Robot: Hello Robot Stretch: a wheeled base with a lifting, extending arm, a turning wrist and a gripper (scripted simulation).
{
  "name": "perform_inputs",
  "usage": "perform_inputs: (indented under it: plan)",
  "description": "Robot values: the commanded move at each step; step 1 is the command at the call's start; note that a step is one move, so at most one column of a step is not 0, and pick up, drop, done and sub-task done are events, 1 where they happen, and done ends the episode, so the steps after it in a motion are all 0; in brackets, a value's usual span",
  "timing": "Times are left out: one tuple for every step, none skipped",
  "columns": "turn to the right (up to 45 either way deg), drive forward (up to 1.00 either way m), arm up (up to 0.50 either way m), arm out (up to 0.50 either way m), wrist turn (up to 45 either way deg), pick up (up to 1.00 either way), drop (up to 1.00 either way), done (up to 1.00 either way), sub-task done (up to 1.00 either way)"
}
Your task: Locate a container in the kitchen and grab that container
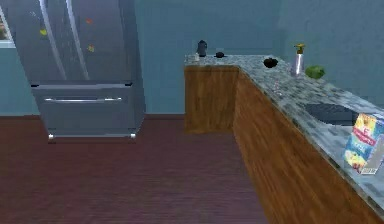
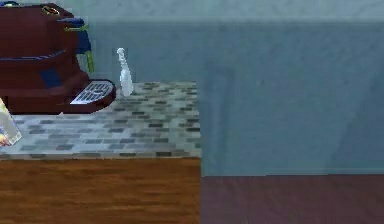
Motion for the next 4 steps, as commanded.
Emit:
perform_inputs:
  plan:
    - [0.0, 0.85, 0.00, 0.00, 0.0, 0.00, 0.00, 0.00, 0.00]
    - [45.0, 0.00, 0.00, 0.00, 0.0, 0.00, 0.00, 0.00, 0.00]
    - [45.0, 0.00, 0.00, 0.00, 0.0, 0.00, 0.00, 0.00, 0.00]
    - [45.0, 0.00, 0.00, 0.00, 0.0, 0.00, 0.00, 0.00, 0.00]
